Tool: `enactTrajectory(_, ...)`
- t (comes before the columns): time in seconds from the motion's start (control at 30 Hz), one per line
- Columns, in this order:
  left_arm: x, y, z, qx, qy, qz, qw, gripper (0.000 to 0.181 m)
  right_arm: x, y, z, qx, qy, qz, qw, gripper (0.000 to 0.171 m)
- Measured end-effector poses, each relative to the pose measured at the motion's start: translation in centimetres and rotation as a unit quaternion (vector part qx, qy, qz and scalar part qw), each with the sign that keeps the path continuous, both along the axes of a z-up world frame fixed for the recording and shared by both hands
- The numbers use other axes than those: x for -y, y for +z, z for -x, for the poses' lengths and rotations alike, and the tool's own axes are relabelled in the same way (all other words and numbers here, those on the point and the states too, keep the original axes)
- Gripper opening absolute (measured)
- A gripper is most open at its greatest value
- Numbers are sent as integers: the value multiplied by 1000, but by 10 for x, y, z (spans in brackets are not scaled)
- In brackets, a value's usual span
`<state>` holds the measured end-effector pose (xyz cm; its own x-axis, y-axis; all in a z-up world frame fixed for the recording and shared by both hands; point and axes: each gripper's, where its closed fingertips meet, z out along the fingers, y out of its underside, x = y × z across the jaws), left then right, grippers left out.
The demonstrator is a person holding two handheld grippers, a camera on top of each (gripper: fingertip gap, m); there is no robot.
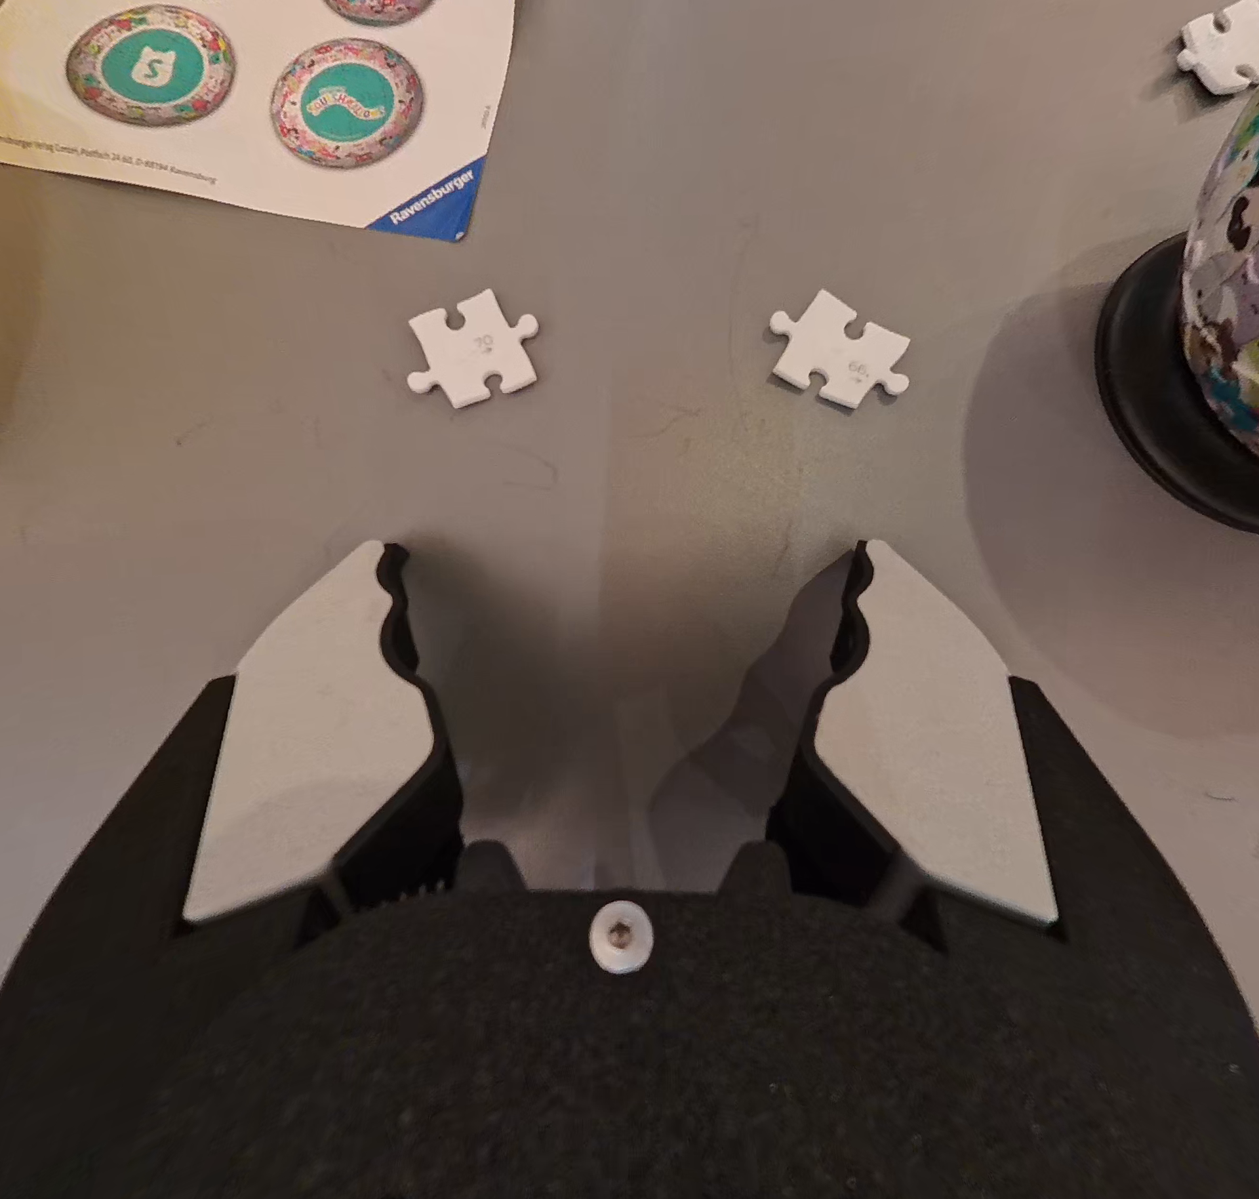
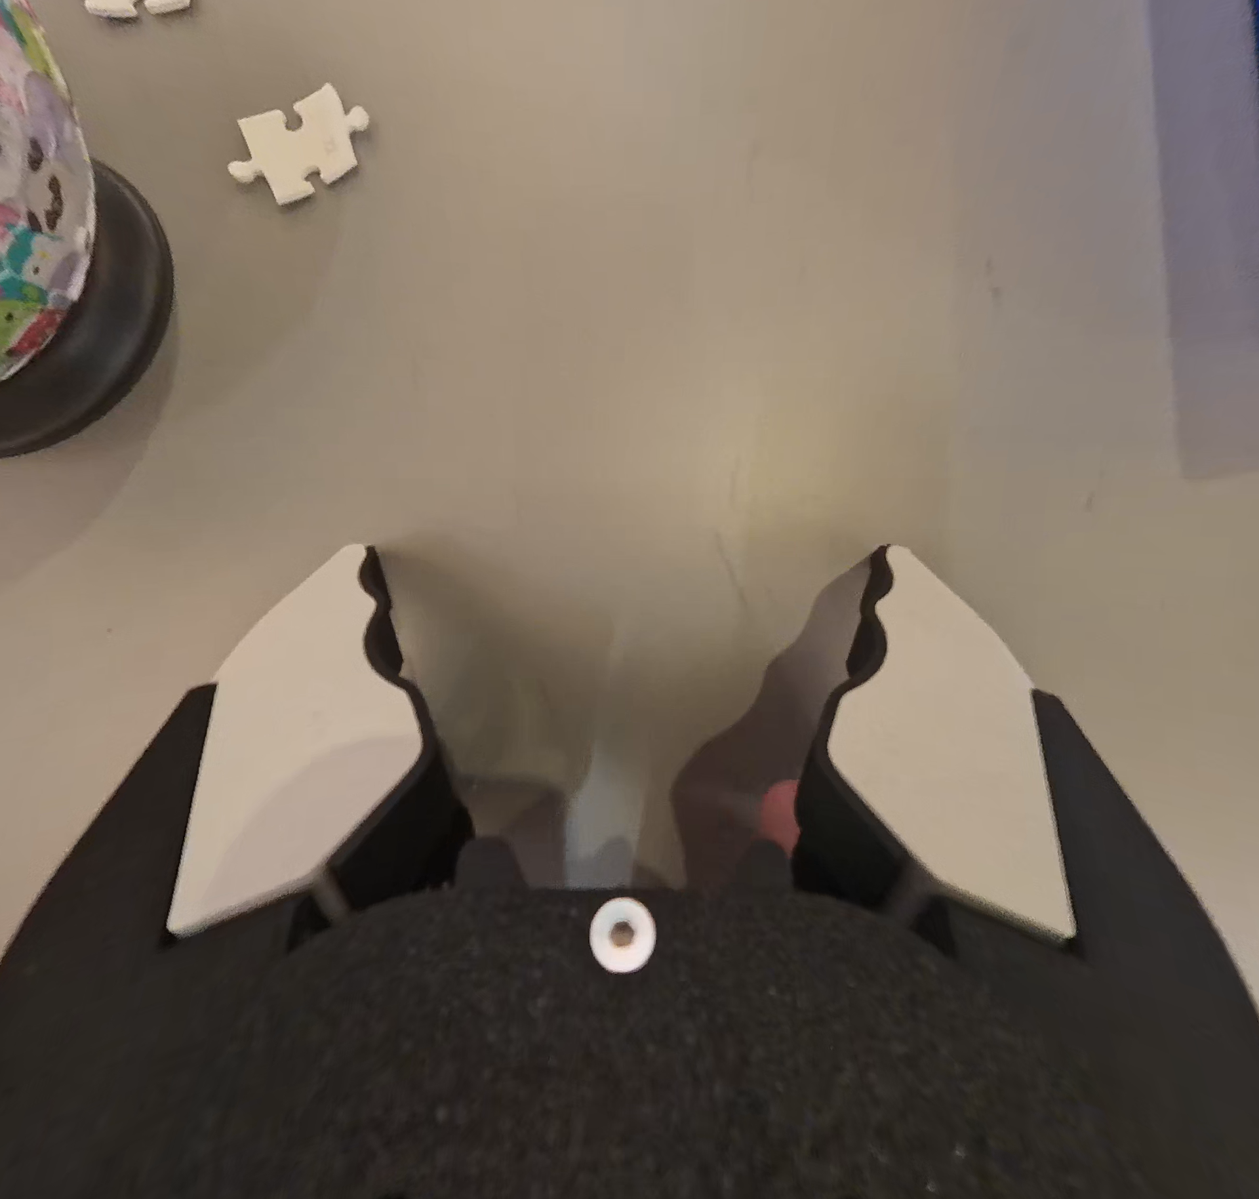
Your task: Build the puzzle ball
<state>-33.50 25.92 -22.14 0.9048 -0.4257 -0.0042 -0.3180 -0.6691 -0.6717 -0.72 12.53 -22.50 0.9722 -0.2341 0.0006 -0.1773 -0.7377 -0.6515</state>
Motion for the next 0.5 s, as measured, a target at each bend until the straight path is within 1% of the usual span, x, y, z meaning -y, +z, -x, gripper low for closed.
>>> enactTrajectory(0.17, 0, 0, 0, 0, 0, 0, 1000, 120, 0, -1, -1, -3, 0, 2, 1000, 132)
enactTrajectory(0.5, 0, 0, 0, 0, 0, 0, 1000, 119, 0, -1, -1, -3, 0, 3, 1000, 132)
